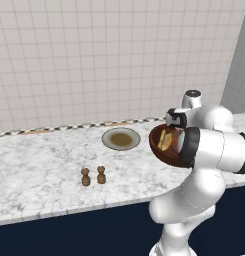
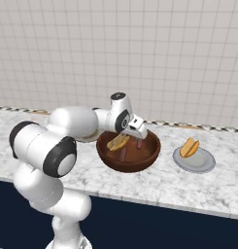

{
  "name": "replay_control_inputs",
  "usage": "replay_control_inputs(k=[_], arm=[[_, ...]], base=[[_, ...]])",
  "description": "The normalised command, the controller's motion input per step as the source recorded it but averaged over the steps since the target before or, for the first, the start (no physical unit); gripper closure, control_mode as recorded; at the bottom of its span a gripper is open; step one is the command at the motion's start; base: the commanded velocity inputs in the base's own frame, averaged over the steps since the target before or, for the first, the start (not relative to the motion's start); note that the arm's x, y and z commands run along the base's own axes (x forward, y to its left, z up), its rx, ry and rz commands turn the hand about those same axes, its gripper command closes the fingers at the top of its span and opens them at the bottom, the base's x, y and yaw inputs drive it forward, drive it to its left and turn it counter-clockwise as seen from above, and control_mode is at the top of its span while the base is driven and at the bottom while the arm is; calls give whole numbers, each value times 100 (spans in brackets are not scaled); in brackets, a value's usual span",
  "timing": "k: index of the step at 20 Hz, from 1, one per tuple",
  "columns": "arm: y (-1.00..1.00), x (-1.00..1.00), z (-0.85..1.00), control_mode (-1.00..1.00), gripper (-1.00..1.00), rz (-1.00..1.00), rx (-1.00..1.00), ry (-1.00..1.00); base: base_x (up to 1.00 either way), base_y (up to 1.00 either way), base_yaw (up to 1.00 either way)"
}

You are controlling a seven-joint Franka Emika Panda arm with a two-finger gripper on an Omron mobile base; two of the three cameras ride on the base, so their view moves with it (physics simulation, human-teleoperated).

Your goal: Place one bun and one sausage from the bowl on each plate.

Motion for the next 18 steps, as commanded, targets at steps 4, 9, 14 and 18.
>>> replay_control_inputs(k=[4, 9, 14, 18], arm=[[-10, 59, -27, -100, -100, 6, 7, 0], [-12, 40, -56, -100, -100, 1, 4, -5], [-24, 3, -28, -100, -100, 1, 3, -4], [-6, 0, -19, -100, -100, 1, 0, -1]], base=[[0, 0, 0], [0, 0, 0], [0, 0, 0], [0, 0, 0]])
